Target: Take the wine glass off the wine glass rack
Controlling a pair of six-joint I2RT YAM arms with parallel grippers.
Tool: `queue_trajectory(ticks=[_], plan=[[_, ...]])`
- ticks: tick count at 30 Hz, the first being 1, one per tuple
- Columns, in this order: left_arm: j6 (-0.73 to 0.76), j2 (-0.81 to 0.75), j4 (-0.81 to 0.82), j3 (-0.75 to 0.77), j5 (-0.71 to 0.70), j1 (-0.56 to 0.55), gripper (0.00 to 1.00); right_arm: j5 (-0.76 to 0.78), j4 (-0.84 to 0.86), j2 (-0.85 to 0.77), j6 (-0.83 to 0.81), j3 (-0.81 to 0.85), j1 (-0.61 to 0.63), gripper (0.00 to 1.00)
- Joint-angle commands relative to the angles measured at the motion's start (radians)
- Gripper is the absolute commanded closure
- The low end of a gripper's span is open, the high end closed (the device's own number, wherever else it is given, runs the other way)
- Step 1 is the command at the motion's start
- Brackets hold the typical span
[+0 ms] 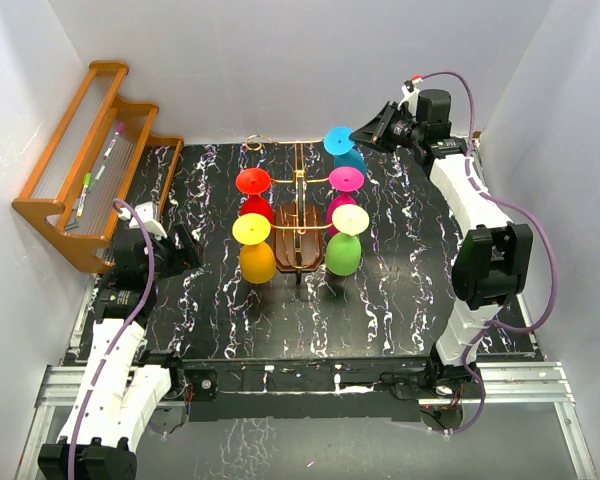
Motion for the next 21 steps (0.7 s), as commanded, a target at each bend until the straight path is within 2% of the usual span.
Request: queue_trajectory(ticks=[1, 10, 21], plan=[[-0.004, -0.004, 0.001, 0.004, 0.01, -0.003, 0.17, 0.022, 0.119, -0.065, 0.062, -0.018, -0.013, 0.92], [-0.004, -0.009, 0.002, 0.004, 0.011, -0.003, 0.17, 0.148, 0.181, -0.133, 0.135, -0.079, -0.037, 0.92], [-0.005, -0.012, 0.004, 0.003, 0.014, -0.003, 0.17, -0.028, 0.338, -0.033, 0.235, -0.057, -0.039, 0.92]])
